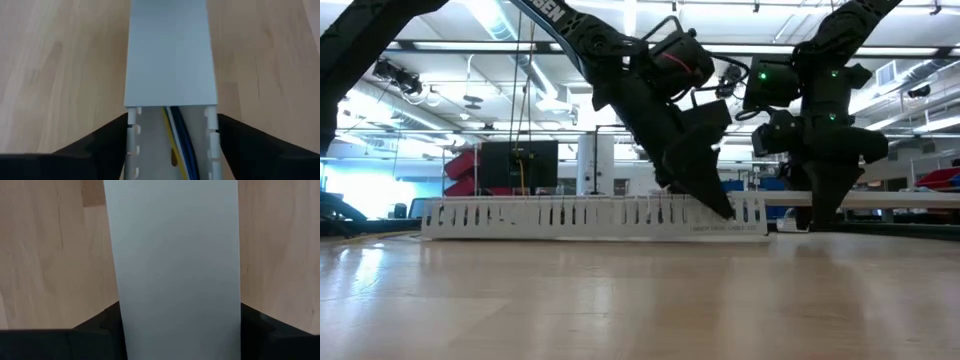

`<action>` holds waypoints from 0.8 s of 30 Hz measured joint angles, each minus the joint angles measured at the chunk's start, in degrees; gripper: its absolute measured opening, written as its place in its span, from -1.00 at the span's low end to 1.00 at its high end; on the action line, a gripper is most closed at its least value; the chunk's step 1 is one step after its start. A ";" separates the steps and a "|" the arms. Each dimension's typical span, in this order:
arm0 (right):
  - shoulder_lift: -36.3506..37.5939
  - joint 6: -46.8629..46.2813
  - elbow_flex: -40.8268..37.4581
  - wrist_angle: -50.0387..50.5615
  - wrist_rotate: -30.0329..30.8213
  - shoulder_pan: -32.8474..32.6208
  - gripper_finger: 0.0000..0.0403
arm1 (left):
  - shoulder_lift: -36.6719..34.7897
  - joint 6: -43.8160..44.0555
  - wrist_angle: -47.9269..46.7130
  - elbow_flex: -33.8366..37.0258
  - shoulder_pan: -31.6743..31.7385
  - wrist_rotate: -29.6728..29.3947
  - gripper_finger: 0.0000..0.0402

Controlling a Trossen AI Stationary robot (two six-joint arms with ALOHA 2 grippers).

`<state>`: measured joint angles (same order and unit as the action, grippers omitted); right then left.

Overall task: Ziptie cables
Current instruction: Close the white cable duct

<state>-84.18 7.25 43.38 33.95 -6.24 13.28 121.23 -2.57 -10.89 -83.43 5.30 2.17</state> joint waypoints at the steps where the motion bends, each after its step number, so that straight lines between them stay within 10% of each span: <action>1: -0.02 0.00 -0.10 0.15 0.04 0.00 0.14 | 0.06 -0.01 0.31 0.02 -0.01 -0.01 0.41; 24: -0.07 -0.08 -0.31 1.00 0.22 0.07 0.14 | 0.22 0.07 0.07 0.33 -0.07 -1.04 0.14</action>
<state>-84.25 7.17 43.06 34.95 -6.02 13.34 121.45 -2.50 -10.83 -83.10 5.23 1.13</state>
